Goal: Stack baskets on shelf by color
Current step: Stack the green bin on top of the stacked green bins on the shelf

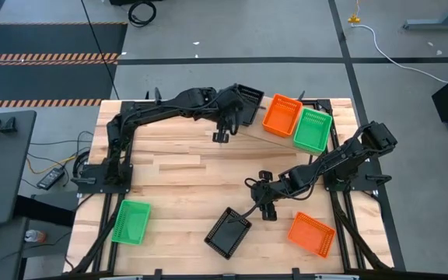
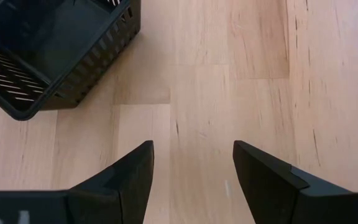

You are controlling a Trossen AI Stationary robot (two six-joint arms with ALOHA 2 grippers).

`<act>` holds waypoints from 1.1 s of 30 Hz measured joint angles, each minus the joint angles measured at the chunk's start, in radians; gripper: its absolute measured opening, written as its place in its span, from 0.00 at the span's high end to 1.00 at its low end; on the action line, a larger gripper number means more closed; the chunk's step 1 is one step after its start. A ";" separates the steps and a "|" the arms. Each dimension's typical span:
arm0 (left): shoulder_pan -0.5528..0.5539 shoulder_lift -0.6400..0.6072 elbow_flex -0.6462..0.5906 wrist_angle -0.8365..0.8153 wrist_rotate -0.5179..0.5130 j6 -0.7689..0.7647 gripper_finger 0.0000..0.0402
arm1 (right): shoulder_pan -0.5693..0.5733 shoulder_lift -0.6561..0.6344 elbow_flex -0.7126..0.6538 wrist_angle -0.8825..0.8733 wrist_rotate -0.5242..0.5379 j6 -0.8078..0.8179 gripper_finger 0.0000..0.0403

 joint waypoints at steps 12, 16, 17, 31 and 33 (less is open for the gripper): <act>-0.160 -0.036 0.000 -0.547 0.170 -0.397 0.75 | 0.000 0.000 0.000 -0.002 0.000 -0.037 0.44; -0.295 -0.070 -0.035 -0.535 0.194 -0.496 0.75 | -0.001 0.000 0.000 -0.002 0.000 -0.068 0.44; -0.329 -0.072 -0.039 -0.541 0.194 -0.520 0.75 | -0.001 0.000 0.000 -0.002 0.000 -0.076 0.44; -0.704 -0.150 -0.067 -0.399 -0.152 -0.880 0.77 | 0.053 0.000 -0.027 0.001 -0.003 -0.032 0.44; -0.734 -0.216 -0.140 -0.269 -0.189 -0.894 0.77 | 0.075 0.000 -0.054 0.030 -0.003 0.001 0.44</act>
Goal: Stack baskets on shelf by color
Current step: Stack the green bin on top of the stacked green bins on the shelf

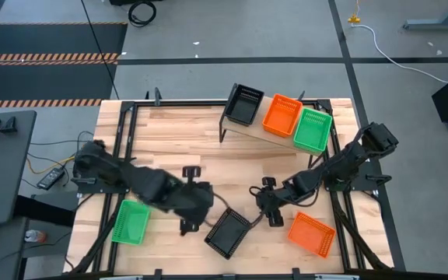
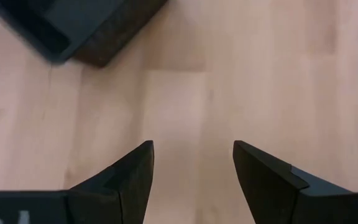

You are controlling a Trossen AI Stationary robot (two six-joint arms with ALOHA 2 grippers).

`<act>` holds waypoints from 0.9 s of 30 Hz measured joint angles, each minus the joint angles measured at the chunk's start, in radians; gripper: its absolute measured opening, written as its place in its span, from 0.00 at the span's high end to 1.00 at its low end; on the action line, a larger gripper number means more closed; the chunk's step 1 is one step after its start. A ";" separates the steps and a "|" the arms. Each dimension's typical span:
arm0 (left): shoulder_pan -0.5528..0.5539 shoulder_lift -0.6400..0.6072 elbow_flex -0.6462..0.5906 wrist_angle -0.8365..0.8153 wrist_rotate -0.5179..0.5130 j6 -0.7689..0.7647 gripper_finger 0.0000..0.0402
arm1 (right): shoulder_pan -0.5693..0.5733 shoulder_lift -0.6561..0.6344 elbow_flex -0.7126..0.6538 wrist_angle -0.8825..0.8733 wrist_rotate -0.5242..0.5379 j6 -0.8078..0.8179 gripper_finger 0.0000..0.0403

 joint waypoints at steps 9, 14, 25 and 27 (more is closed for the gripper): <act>-0.094 -0.306 -0.625 0.541 0.030 -0.205 0.77 | 0.093 0.000 -0.097 0.118 0.001 0.147 0.44; -0.208 -0.347 -0.715 0.381 0.058 -0.491 0.77 | 0.111 0.000 -0.103 0.145 0.015 0.178 0.44; -0.514 -0.320 -0.721 0.200 0.183 -0.884 0.77 | 0.110 0.000 -0.103 0.173 0.018 0.257 0.44; -0.559 -0.309 -0.722 0.193 0.190 -0.920 0.77 | 0.110 0.000 -0.103 0.173 0.017 0.284 0.44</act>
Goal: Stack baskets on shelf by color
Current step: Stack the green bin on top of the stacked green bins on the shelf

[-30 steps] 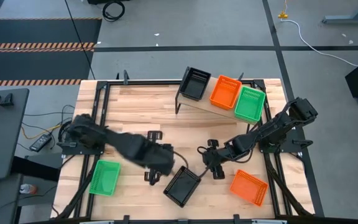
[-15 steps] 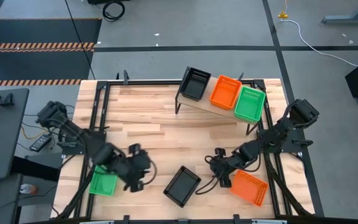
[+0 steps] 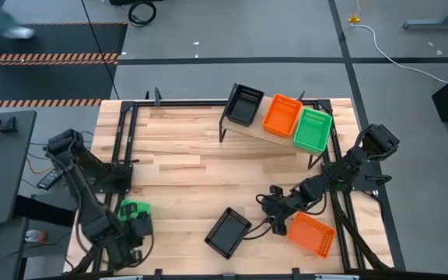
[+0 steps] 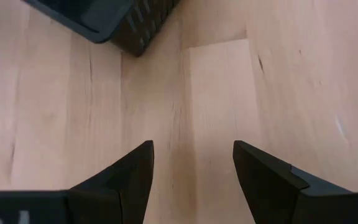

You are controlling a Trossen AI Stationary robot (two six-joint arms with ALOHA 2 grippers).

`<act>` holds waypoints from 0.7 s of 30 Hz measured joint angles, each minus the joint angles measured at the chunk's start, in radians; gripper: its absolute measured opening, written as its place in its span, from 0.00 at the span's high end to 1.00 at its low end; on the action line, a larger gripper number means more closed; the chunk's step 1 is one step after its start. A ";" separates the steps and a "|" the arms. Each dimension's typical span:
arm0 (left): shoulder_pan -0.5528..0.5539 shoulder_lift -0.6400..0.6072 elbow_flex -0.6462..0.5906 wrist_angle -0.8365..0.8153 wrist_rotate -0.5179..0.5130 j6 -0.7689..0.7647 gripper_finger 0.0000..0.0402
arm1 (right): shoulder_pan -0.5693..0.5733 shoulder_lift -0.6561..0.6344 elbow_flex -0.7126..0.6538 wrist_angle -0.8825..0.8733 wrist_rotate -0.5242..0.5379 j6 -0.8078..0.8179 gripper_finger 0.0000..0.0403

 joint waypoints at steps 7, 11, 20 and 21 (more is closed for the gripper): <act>-0.054 0.069 0.000 0.013 0.122 -0.099 0.77 | 0.000 0.000 0.000 0.005 -0.006 0.033 0.44; -0.058 0.100 0.000 0.059 0.162 -0.111 0.77 | 0.000 0.000 0.000 0.004 -0.029 0.029 0.44; -0.108 0.134 0.000 0.063 0.189 -0.113 0.77 | 0.000 0.000 0.000 0.015 0.081 0.091 0.44; -0.113 0.134 0.000 0.060 0.189 -0.113 0.76 | 0.000 0.000 0.000 0.014 0.093 0.109 0.44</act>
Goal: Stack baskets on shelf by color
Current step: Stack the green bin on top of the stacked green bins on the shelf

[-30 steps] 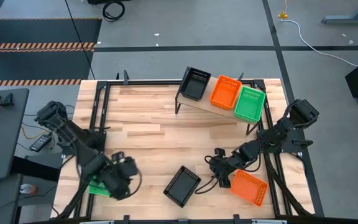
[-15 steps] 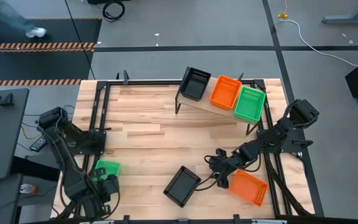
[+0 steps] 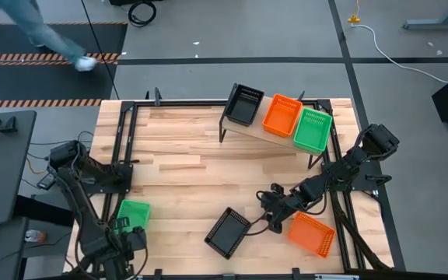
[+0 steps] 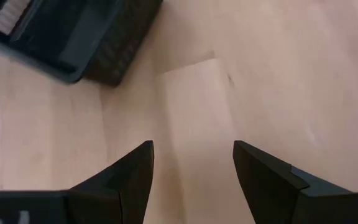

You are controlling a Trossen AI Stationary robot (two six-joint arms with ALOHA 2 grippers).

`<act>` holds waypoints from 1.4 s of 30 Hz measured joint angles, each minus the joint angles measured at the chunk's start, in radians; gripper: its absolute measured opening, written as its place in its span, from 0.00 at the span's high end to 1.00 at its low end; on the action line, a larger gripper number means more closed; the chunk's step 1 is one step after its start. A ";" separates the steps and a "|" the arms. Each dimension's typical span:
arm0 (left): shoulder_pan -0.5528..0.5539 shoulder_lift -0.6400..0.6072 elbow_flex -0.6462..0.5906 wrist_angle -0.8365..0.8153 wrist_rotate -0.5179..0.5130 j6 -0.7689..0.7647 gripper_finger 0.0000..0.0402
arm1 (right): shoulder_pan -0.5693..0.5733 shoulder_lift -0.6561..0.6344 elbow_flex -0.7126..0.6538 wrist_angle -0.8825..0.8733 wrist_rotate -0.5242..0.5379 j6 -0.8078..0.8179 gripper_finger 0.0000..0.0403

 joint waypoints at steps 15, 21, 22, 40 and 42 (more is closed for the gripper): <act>-0.026 0.024 -0.054 -0.035 -0.055 0.022 0.57 | 0.011 0.000 0.000 0.000 0.002 0.077 0.44; -0.022 0.024 -0.212 0.153 0.028 -0.004 0.53 | 0.011 0.000 0.000 0.000 -0.001 0.077 0.44; -0.022 0.024 -0.233 0.168 0.030 -0.004 0.53 | 0.011 0.000 0.000 0.000 -0.001 0.077 0.44; 0.214 0.023 -0.312 0.209 -0.033 0.521 0.98 | 0.011 0.000 0.000 0.001 -0.031 0.075 0.44; 0.276 0.023 -0.312 0.213 -0.045 0.610 0.99 | 0.011 0.000 0.000 0.001 -0.031 0.075 0.44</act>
